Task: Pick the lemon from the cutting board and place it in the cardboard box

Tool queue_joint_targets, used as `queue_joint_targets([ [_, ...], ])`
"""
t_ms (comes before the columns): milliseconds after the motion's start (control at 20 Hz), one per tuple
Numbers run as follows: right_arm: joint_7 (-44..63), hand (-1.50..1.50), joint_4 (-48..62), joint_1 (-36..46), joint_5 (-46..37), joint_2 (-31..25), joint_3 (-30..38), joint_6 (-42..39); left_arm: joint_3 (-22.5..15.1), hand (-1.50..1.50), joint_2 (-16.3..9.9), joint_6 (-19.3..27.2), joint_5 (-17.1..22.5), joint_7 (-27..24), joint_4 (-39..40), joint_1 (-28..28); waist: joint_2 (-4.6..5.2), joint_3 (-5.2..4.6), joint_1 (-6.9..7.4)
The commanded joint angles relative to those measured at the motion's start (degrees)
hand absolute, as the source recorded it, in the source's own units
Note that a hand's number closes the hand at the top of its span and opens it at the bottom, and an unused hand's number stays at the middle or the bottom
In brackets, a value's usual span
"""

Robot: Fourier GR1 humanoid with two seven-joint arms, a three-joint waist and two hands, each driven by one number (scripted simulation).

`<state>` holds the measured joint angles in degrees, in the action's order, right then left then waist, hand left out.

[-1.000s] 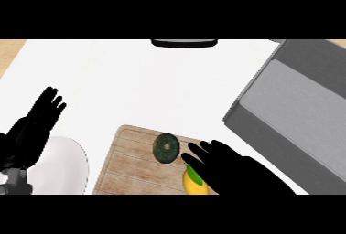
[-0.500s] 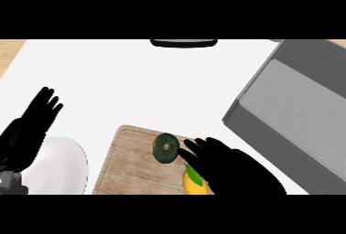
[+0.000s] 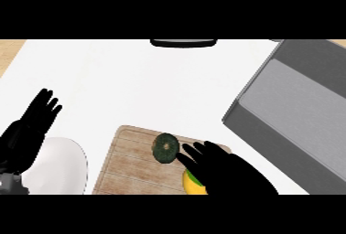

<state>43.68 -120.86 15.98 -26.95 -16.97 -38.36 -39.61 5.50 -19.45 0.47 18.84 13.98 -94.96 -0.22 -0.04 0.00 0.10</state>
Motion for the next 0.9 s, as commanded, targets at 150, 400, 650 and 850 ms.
queue_joint_targets([
  [150,4.8,-1.5,-0.3,0.9,-4.1,6.9,-2.6,-5.6,0.2,0.0,2.4,-1.1,-1.8,-0.1,-0.9,1.0,-0.04,-0.02,0.06],
  [400,1.3,-1.5,5.4,2.3,-7.9,9.1,-1.5,-6.2,2.2,0.0,2.5,-2.2,-1.0,1.5,2.1,-2.8,0.02,-0.01,0.0],
  [650,-3.1,-1.5,6.3,-2.4,-14.2,7.4,-4.9,-2.2,1.3,0.0,4.2,-0.6,-4.8,0.9,1.7,-3.2,0.03,0.01,-0.14],
  [850,-0.1,-1.5,6.3,-1.3,-14.2,9.9,-2.5,-7.5,1.9,0.0,4.7,-2.6,-4.6,-0.6,-1.3,0.6,-0.02,0.0,0.01],
])
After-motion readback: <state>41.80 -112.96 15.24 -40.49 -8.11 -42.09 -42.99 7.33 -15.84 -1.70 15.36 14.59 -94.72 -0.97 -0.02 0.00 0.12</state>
